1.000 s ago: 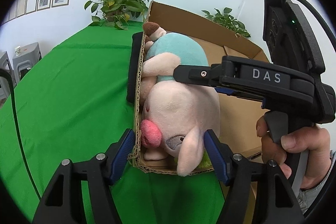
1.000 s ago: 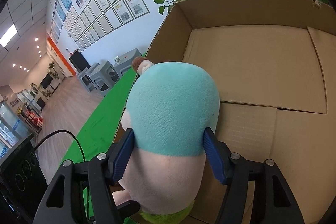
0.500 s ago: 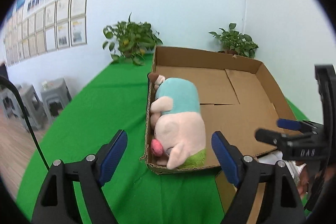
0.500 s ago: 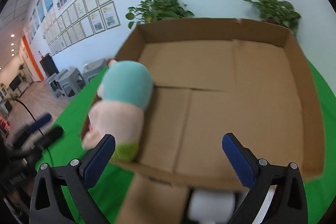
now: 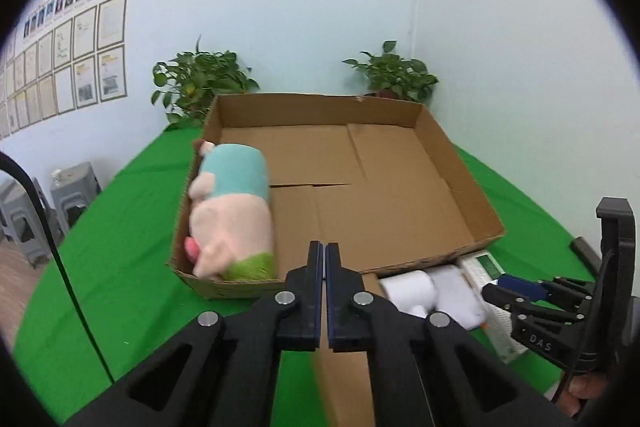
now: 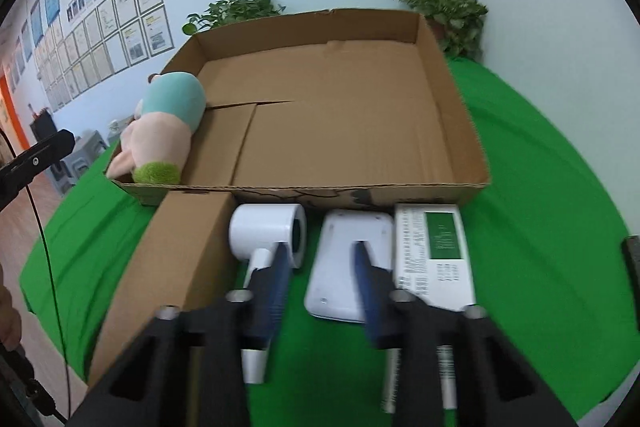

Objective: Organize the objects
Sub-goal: 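Move the left gripper toward the long brown cardboard box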

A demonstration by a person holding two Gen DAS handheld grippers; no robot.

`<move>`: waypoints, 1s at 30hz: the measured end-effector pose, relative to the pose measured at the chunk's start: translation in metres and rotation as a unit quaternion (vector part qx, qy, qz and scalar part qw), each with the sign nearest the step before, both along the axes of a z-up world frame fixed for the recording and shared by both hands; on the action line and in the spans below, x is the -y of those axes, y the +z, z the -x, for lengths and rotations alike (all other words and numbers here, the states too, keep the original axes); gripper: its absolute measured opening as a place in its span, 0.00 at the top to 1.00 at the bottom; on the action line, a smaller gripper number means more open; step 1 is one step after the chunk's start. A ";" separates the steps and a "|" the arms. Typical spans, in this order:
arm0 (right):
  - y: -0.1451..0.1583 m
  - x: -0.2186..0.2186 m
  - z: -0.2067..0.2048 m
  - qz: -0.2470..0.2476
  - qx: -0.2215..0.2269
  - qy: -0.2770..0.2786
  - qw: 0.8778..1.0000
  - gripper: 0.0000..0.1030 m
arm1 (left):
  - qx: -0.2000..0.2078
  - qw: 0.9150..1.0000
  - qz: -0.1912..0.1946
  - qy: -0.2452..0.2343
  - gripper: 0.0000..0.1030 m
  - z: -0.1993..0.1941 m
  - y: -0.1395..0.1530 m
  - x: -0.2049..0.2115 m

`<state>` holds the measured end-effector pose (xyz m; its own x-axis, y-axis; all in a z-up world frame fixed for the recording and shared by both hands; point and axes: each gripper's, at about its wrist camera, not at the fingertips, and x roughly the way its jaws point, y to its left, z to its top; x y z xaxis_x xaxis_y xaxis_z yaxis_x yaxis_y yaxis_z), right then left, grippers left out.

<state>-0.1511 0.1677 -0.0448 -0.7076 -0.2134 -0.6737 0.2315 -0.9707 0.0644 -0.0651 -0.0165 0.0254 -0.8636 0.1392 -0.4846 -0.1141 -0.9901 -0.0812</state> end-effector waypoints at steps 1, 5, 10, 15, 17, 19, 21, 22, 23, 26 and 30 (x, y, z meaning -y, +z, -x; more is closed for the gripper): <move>0.002 -0.002 -0.003 0.002 -0.002 0.001 1.000 0.78 | -0.005 1.000 0.004 -0.005 0.97 -0.003 0.001 -0.006; 0.015 -0.002 -0.010 -0.002 -0.016 0.008 1.000 0.57 | 0.002 1.000 0.007 -0.002 0.34 -0.010 0.002 -0.015; 0.022 -0.004 -0.017 0.039 -0.013 0.039 0.998 0.01 | 0.025 0.999 -0.041 -0.001 0.04 -0.010 -0.003 -0.002; 0.013 0.009 -0.028 0.051 0.024 0.088 0.995 0.01 | 0.073 0.994 -0.071 -0.028 0.04 -0.010 -0.016 0.004; 0.009 0.014 -0.037 0.055 0.037 0.106 0.992 0.00 | 0.092 0.991 -0.082 -0.046 0.04 -0.010 -0.023 0.006; 0.005 0.021 -0.044 0.070 0.058 0.126 0.988 0.00 | 0.112 0.987 -0.093 -0.064 0.04 -0.009 -0.033 0.006; 0.001 0.033 -0.052 0.085 0.084 0.150 0.981 0.00 | 0.131 0.983 -0.102 -0.072 0.04 -0.007 -0.045 0.007; -0.001 0.040 -0.055 0.084 0.093 0.159 0.979 0.00 | 0.143 0.981 -0.108 -0.074 0.04 -0.006 -0.051 0.008; -0.003 0.047 -0.057 0.078 0.098 0.167 0.978 0.00 | 0.155 0.978 -0.116 -0.078 0.04 -0.005 -0.058 0.010; -0.013 0.072 -0.064 0.064 0.121 0.181 0.974 0.01 | 0.182 0.968 -0.145 -0.095 0.06 -0.002 -0.073 0.013; -0.021 0.102 -0.070 0.051 0.145 0.193 0.969 0.01 | 0.214 0.957 -0.161 -0.110 0.10 0.001 -0.089 0.013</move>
<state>-0.0814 0.0653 -0.0662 -0.3454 -0.5004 -0.7939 0.5329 -0.8009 0.2730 -0.0659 -0.0291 -0.0640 -0.5283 0.4965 -0.6887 -0.2061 -0.8619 -0.4633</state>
